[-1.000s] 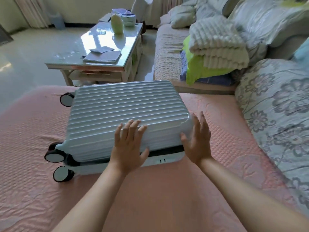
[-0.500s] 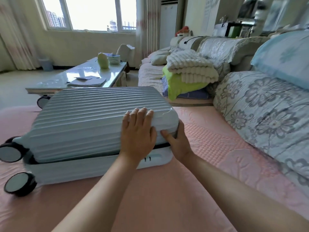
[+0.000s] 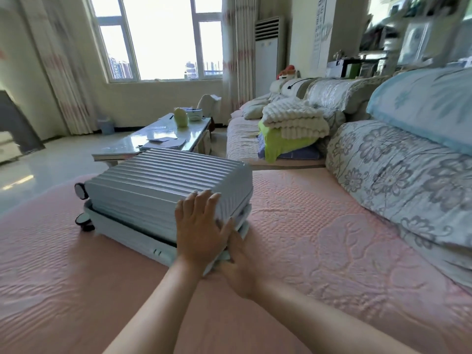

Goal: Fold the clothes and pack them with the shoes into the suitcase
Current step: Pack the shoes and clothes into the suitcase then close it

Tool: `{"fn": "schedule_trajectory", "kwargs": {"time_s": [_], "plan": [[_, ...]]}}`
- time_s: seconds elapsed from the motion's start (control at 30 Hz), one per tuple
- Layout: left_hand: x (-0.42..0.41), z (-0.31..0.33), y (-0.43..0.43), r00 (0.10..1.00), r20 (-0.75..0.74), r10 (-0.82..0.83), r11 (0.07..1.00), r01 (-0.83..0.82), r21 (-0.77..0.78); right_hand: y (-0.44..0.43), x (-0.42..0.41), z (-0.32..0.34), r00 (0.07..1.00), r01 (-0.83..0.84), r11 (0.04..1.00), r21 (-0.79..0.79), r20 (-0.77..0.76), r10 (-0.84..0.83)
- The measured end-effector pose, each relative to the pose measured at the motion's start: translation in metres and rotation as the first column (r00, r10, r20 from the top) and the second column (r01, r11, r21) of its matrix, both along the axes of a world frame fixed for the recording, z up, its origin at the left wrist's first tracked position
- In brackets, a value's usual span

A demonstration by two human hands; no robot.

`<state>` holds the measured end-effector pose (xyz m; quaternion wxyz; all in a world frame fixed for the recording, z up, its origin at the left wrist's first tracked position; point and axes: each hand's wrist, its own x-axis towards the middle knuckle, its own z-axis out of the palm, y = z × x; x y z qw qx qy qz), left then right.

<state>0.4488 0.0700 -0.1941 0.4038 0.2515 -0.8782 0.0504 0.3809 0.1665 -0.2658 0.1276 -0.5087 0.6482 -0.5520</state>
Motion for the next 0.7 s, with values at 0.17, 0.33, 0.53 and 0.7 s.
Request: {"fn": "schedule_trajectory", "kwargs": {"time_s": [0.17,0.33,0.53,0.7], "plan": [[0.026,-0.012,-0.005,0.99,0.004,0.138,0.99,-0.138,-0.016,0.002,-0.029,0.019,0.961,0.217,0.967,0.13,0.146,-0.235],[0.022,-0.037,-0.017,0.983,-0.155,0.094,0.995,-0.088,0.043,-0.032,-0.087,0.038,0.917,0.337,0.896,0.289,0.116,-0.382],[0.029,-0.032,-0.033,0.978,-0.203,0.041,0.998,-0.051,-0.043,-0.076,-0.071,0.046,0.895,0.251,0.953,0.17,0.335,-0.296],[0.08,-0.023,-0.062,0.98,-0.199,0.028,1.0,-0.03,-0.009,-0.081,-0.019,0.044,0.921,0.193,0.958,0.211,0.299,-0.252]]}}
